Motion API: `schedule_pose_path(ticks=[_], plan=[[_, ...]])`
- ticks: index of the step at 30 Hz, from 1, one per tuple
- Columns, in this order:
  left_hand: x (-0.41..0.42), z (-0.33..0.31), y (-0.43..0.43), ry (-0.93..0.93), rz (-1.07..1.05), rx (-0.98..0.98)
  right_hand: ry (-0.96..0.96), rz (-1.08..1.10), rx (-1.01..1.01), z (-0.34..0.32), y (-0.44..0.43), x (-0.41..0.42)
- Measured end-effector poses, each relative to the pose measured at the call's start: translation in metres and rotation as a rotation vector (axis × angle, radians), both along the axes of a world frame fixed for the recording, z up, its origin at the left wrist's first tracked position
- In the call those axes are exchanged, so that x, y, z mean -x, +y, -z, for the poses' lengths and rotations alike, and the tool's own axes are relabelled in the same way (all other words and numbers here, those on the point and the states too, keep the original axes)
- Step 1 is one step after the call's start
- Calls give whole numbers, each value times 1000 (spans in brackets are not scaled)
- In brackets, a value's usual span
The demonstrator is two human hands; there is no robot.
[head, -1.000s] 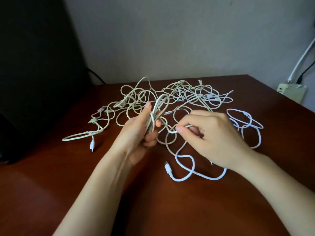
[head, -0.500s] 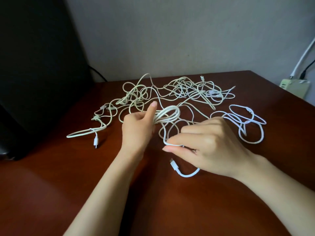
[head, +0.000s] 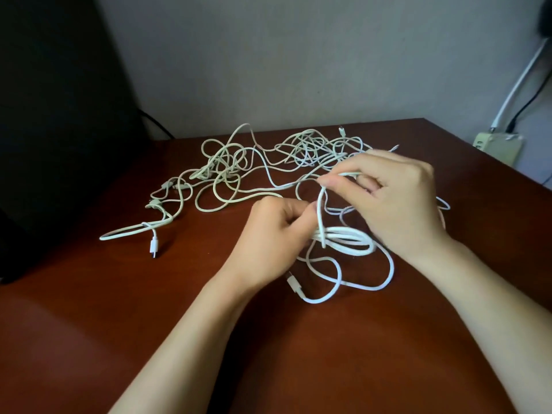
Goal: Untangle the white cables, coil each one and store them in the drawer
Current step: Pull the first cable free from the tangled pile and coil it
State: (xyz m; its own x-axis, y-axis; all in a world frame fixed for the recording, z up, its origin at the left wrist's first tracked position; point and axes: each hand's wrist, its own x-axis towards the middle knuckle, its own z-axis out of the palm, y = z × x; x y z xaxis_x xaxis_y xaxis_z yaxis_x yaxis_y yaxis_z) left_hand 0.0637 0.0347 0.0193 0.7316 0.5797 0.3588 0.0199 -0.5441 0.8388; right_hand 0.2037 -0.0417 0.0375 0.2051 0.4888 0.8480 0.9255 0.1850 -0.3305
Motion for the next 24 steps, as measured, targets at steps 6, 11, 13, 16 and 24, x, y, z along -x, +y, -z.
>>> schedule_pose_path(ticks=[6, 11, 13, 16, 24], plan=[[-3, -5, -1, -175, 21, 326, 154, -3, 166, 9, 4, -9], [0, -10, 6, -347, 32, 586, 63, 42, 296, 15, 7, -1], [1, -11, 10, -400, 27, 653, 17, 25, 410, 18, 6, 5], [1, -10, 13, -387, -36, 666, -88, 32, 567, 18, 5, 11], [-1, 4, 24, -335, -305, 599, -320, -11, 756, 19, 8, 14]])
